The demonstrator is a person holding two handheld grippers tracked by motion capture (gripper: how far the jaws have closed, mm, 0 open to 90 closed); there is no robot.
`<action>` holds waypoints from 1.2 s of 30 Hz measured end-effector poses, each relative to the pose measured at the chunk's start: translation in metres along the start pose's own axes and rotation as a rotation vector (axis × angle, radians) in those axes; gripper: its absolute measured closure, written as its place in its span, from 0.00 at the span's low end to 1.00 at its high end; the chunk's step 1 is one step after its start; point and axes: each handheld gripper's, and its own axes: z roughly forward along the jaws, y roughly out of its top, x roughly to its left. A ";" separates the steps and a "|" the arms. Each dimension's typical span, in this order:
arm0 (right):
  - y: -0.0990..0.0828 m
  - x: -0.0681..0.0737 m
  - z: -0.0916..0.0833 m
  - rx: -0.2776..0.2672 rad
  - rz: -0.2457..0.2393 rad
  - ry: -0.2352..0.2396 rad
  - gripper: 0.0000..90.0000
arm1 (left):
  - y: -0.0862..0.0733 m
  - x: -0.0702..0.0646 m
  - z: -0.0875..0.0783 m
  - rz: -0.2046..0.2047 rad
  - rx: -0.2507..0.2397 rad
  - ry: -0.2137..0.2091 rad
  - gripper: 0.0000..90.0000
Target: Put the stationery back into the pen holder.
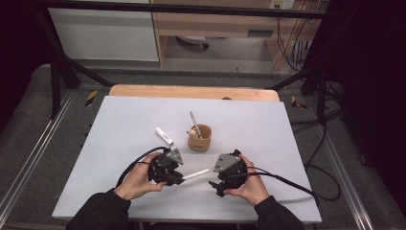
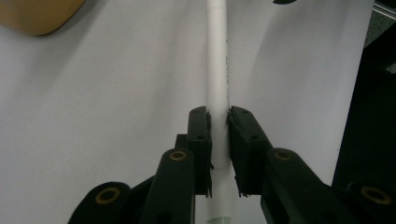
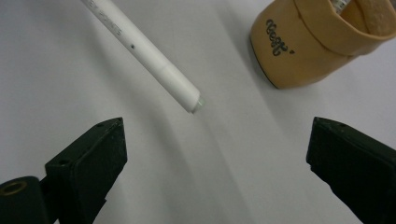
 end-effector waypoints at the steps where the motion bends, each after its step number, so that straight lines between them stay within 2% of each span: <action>1: 0.001 0.001 0.000 -0.003 -0.012 0.004 0.07 | 0.002 0.000 0.000 0.000 0.005 -0.001 0.87; 6: 0.006 0.004 0.001 -0.001 -0.087 0.001 0.11 | 0.012 -0.002 0.002 -0.003 0.006 -0.007 0.87; 9: 0.009 0.007 0.002 0.005 -0.138 0.003 0.14 | 0.017 -0.003 0.003 0.003 0.024 -0.005 0.87; 16: 0.012 0.009 0.002 -0.004 -0.248 0.004 0.25 | 0.029 -0.008 0.006 0.016 0.047 0.010 0.87; 19: 0.013 0.010 0.002 -0.008 -0.287 0.004 0.28 | 0.033 -0.009 0.008 0.003 0.046 0.016 0.87; 25: 0.012 0.011 0.002 -0.023 -0.359 0.003 0.34 | 0.045 -0.010 0.012 0.003 0.059 0.031 0.87; 31: 0.011 0.013 0.001 -0.017 -0.460 -0.010 0.47 | 0.056 -0.011 0.017 0.015 0.076 0.041 0.87; 36: 0.009 0.013 0.001 -0.012 -0.517 -0.007 0.57 | 0.062 -0.012 0.021 0.024 0.087 0.051 0.87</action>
